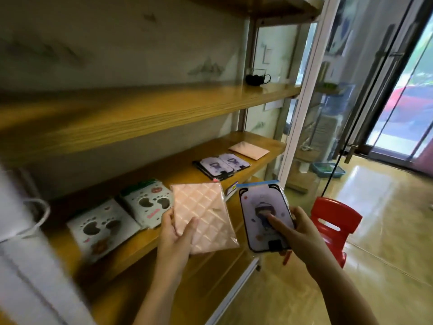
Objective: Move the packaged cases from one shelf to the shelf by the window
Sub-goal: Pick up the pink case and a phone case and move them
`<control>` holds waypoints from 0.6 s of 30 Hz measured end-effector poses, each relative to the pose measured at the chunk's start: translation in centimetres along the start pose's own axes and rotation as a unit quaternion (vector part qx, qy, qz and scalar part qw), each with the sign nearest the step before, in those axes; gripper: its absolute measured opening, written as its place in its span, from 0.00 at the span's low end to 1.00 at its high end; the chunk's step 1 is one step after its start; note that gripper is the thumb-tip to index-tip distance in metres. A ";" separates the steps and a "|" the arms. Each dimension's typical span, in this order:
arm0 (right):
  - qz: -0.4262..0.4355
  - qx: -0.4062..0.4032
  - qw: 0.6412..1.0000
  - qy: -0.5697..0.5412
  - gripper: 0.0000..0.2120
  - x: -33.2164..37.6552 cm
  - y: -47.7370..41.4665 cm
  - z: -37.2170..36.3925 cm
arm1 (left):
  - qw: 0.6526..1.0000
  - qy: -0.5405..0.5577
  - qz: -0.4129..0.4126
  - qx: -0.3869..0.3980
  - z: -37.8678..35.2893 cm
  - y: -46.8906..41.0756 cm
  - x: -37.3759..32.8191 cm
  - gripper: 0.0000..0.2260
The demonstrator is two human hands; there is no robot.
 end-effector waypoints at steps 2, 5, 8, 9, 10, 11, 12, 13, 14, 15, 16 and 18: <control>-0.003 0.016 1.000 -0.011 0.09 -0.3 -3.0 0.5 | 1.000 0.003 0.003 -0.004 -1.5 -2.0 0.4 0.18; -0.017 0.029 0.999 -0.020 0.13 -1.3 -6.9 1.5 | 1.000 0.005 0.004 -0.018 -3.7 -4.5 1.0 0.17; -0.021 0.034 0.999 -0.022 0.16 -2.2 -10.5 2.3 | 1.000 -0.014 -0.002 -0.028 -5.8 -6.3 0.9 0.17; -0.021 0.033 0.999 -0.023 0.16 -2.4 -11.8 2.5 | 0.999 -0.021 -0.003 -0.032 -6.5 -6.9 0.9 0.17; -0.021 0.030 0.999 -0.024 0.15 -2.6 -13.2 2.6 | 0.999 -0.026 -0.006 -0.038 -7.0 -7.5 0.9 0.18; -0.020 0.031 0.999 -0.023 0.15 -2.6 -14.6 2.7 | 0.998 -0.030 -0.009 -0.048 -7.5 -8.2 1.0 0.18; -0.019 0.040 0.999 -0.020 0.16 -2.7 -16.0 2.5 | 0.998 -0.032 -0.012 -0.059 -8.0 -8.7 0.9 0.18; -0.019 0.056 0.998 -0.017 0.17 -2.7 -17.3 2.3 | 0.997 -0.031 -0.016 -0.075 -8.5 -9.2 0.9 0.18; -0.021 0.074 0.997 -0.014 0.17 -2.7 -18.6 2.1 | 0.995 -0.026 -0.018 -0.092 -8.9 -9.7 1.0 0.18; -0.026 0.091 0.995 -0.013 0.17 -2.8 -20.0 1.9 | 0.994 -0.019 -0.017 -0.110 -9.4 -10.2 1.2 0.18; -0.031 0.107 0.994 -0.014 0.15 -2.9 -21.4 1.9 | 0.992 -0.011 -0.014 -0.128 -9.8 -10.5 1.3 0.18; -0.024 0.145 0.989 -0.002 0.15 -2.8 -24.4 1.8 | 0.987 -0.009 -0.014 -0.160 -10.9 -11.1 1.3 0.19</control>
Point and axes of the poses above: each hand's wrist, its own y-axis away from the middle knuckle, its own z-axis out of the back of the hand, x = y × z, the point moved 7 cm from there along -y, towards the middle knuckle, and after that the axes turned 4 degrees about -x, right-handed, at the moved point
